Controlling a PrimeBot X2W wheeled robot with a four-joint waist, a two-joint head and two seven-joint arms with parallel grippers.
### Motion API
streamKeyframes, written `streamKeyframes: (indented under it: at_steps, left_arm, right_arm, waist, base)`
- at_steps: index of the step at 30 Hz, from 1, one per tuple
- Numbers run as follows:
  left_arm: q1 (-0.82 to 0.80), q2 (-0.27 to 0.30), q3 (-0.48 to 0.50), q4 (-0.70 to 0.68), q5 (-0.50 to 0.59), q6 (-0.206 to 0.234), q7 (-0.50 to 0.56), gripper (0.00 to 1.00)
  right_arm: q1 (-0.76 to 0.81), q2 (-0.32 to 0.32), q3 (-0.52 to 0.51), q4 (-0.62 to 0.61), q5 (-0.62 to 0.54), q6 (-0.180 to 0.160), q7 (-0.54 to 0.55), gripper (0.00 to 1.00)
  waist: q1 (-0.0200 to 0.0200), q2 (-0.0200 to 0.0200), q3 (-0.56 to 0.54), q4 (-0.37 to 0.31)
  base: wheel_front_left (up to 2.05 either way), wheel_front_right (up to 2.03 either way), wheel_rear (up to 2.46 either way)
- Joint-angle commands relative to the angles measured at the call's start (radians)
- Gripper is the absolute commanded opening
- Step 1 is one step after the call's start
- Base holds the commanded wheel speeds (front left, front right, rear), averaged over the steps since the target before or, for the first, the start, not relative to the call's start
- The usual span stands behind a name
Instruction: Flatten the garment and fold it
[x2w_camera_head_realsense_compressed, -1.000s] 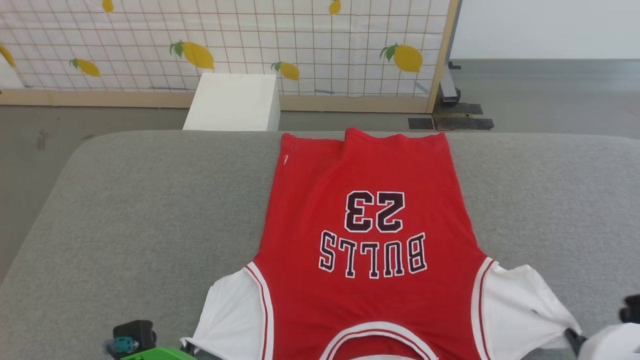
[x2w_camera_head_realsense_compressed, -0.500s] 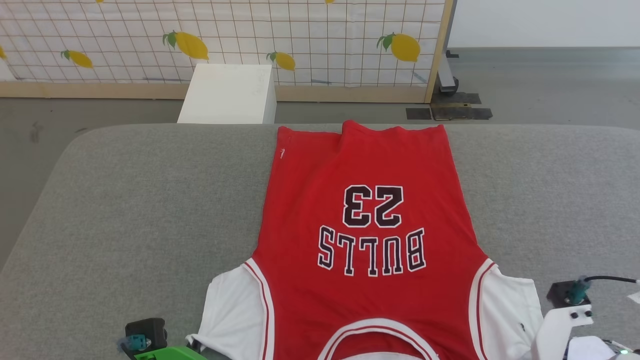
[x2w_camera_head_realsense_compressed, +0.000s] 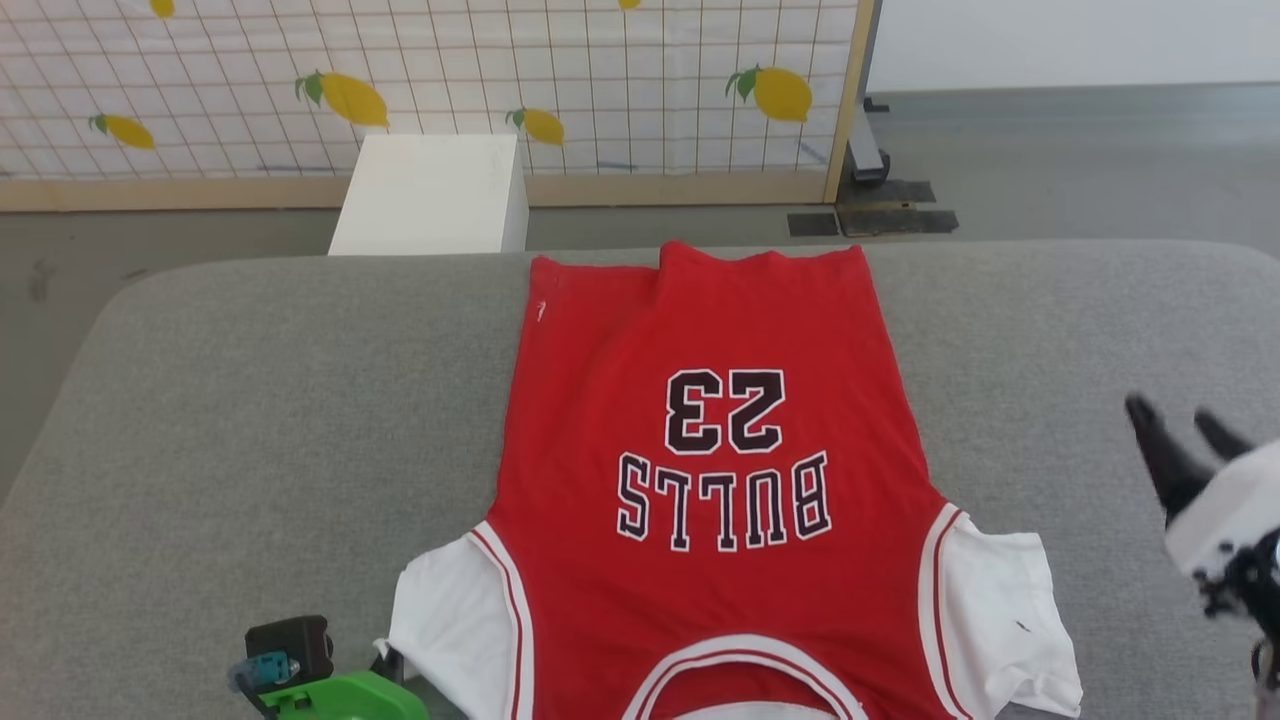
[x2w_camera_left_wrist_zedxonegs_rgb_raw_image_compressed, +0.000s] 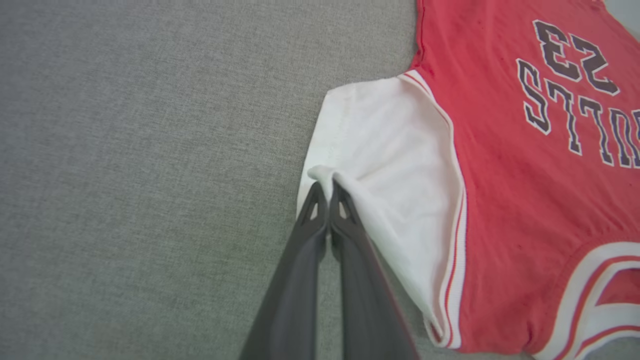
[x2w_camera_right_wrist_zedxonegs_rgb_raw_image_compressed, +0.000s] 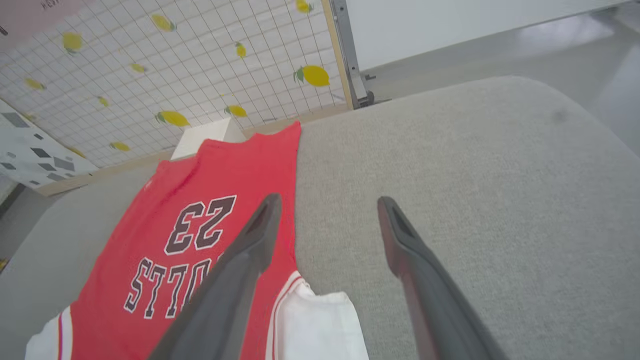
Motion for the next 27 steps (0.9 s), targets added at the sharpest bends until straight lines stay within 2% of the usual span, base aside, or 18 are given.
streamKeyframes:
  at_steps: [1,7,13,20,27]
  left_arm:
    - [-0.020,0.003,-0.001,-0.013,0.017,0.006,-0.005,0.00]
    - [-0.040,-0.013,-0.002,-0.095,0.040,0.043,-0.021,0.00]
    - [-0.083,-0.053,-0.037,-0.170,0.068,0.064,-0.036,0.00]
    - [-0.130,-0.095,-0.091,-0.239,0.110,0.076,-0.061,0.00]
    - [-0.145,-0.122,-0.129,-0.294,0.146,0.094,-0.079,0.00]
  right_arm:
    - [-0.039,0.012,0.000,0.000,0.020,-0.001,-0.040,1.00]
    - [-0.236,0.016,0.007,0.104,0.036,-0.001,-0.193,1.00]
    - [-0.505,-0.062,0.030,0.289,-0.005,-0.001,-0.251,1.00]
    - [-0.780,-0.170,0.091,0.484,-0.074,-0.001,-0.186,1.00]
    - [-0.946,-0.251,0.190,0.629,-0.154,-0.001,-0.029,1.00]
  waist:
    - [0.0001,0.0000,0.026,0.001]
    - [0.0001,0.0000,0.139,0.020]
    - [0.0001,0.0000,0.313,0.089]
    - [0.0001,0.0000,0.482,0.182]
    - [0.0001,0.0000,0.602,0.256]
  base:
    - [0.00,0.00,0.00]
    - [0.00,0.00,0.00]
    - [0.00,0.00,0.00]
    - [0.00,0.00,0.00]
    - [0.00,0.00,0.00]
